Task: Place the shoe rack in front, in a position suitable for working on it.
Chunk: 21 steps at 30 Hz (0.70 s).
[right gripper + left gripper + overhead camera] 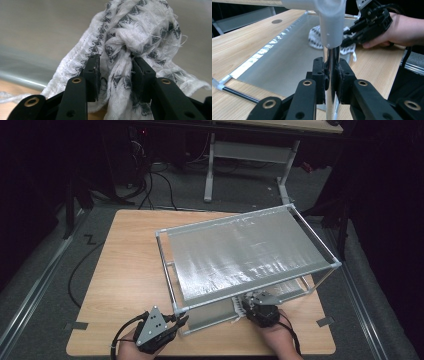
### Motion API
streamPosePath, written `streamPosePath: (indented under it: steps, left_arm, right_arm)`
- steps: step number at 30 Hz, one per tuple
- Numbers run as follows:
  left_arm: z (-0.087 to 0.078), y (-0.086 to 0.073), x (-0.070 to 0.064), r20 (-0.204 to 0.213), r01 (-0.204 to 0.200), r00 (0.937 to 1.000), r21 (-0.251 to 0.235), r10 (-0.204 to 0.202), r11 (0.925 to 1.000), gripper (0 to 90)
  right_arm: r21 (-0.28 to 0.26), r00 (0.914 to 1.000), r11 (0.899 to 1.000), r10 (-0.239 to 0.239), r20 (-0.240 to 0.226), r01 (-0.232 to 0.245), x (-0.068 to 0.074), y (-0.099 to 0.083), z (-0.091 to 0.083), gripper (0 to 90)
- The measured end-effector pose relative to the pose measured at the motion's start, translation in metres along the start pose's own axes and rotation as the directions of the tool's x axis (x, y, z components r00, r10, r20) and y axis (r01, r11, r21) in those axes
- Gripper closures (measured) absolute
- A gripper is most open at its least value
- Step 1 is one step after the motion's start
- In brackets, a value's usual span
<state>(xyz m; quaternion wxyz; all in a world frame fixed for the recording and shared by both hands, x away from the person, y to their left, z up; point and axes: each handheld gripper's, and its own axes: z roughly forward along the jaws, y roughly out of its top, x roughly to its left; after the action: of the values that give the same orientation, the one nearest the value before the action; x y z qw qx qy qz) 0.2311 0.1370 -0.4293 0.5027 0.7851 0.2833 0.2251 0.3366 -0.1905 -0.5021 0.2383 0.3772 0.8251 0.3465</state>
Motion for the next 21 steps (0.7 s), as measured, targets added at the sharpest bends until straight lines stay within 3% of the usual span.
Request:
streamPosePath:
  steps: [5, 14, 17, 21]
  left_arm:
    - [0.000, 0.000, 0.000, -0.002, 0.002, 1.0000, 0.000, -0.002, 1.0000, 79.4]
    - [0.000, 0.000, 0.000, 0.002, 0.004, 1.0000, 0.000, -0.004, 1.0000, 79.4]
    - [0.000, 0.000, 0.000, 0.001, 0.005, 1.0000, 0.000, -0.005, 1.0000, 79.4]
    - [0.000, 0.000, 0.000, 0.002, 0.006, 1.0000, -0.001, -0.006, 1.0000, 79.5]
  right_arm:
    - [-0.009, 0.9976, 0.999, -0.054, -0.043, 0.054, 0.028, 0.008, 0.004, 61.3]
    - [-0.022, 0.9895, 0.996, -0.088, -0.114, 0.086, 0.067, 0.021, 0.012, 60.8]
    - [-0.028, 0.9846, 0.994, -0.105, -0.140, 0.102, 0.084, 0.025, 0.014, 60.9]
    - [-0.055, 0.9706, 0.988, -0.150, -0.188, 0.142, 0.107, 0.030, 0.016, 61.6]
